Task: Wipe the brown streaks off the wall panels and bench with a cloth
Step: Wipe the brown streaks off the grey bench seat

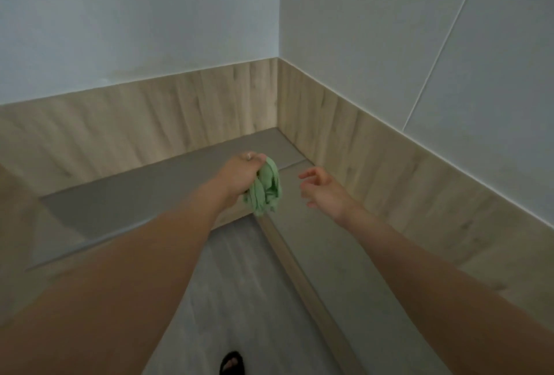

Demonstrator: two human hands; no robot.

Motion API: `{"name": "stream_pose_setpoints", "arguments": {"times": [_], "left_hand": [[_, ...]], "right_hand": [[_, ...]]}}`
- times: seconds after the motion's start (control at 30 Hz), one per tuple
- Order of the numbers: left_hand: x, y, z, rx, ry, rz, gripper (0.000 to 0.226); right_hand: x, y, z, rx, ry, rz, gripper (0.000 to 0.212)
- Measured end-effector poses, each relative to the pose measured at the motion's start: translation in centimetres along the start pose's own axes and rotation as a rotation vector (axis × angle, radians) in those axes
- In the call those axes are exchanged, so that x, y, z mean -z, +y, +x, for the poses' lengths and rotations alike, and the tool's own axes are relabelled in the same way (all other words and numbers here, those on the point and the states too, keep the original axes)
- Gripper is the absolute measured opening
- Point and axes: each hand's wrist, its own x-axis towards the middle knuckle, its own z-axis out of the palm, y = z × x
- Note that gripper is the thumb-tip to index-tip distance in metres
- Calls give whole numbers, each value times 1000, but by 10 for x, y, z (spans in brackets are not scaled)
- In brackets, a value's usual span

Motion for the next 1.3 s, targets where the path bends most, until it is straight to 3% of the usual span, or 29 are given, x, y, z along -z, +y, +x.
{"name": "stream_pose_setpoints", "arguments": {"times": [0.1, 0.2, 0.23, 0.27, 0.37, 0.5, 0.63, 0.7, 0.77, 0.83, 0.93, 0.97, 1.1, 1.17, 1.23, 1.3], "left_hand": [[25, 3, 69, 82, -100, -332, 25], [50, 21, 133, 91, -280, -427, 31], [55, 29, 151, 88, -315, -424, 26], [57, 36, 164, 95, -317, -417, 21], [58, 47, 217, 27, -99, -229, 23], [55, 58, 277, -184, -49, -56, 31], [28, 78, 320, -122, -213, -221, 24], [17, 92, 334, -127, -275, -275, 24], [11, 103, 347, -110, -292, -302, 24], [9, 107, 365, -138, -285, -160, 28], [19, 96, 401, -358, -198, 572, 43], [24, 92, 410, -380, -207, 713, 47], [31, 68, 455, -259, -455, 1204, 66], [28, 58, 480, -238, -434, 1227, 48], [25, 48, 507, -222, -414, 1104, 36], [21, 37, 525, -191, -431, 1000, 27]], "right_hand": [[-20, -21, 53, -80, -60, 121, 26], [-39, -42, 110, -82, -46, 182, 53], [-42, -46, 128, -85, -14, 176, 53], [-44, -48, 142, -80, 21, 156, 45], [-34, -54, 186, -105, 146, -51, 14], [-8, -58, 237, -120, 274, -72, 14], [7, -57, 280, -111, 65, 66, 54], [13, -48, 303, -92, -45, 136, 49], [19, -33, 326, -21, -47, -2, 30], [28, -16, 345, -50, 34, -112, 15], [43, 3, 364, -162, 208, -33, 5], [49, 5, 367, -182, 278, 12, 9], [72, 16, 384, -220, 308, -105, 22], [78, 23, 392, -228, 359, 12, 17], [80, 32, 400, -237, 418, 153, 5], [74, 44, 403, -277, 340, 169, 7]]}}
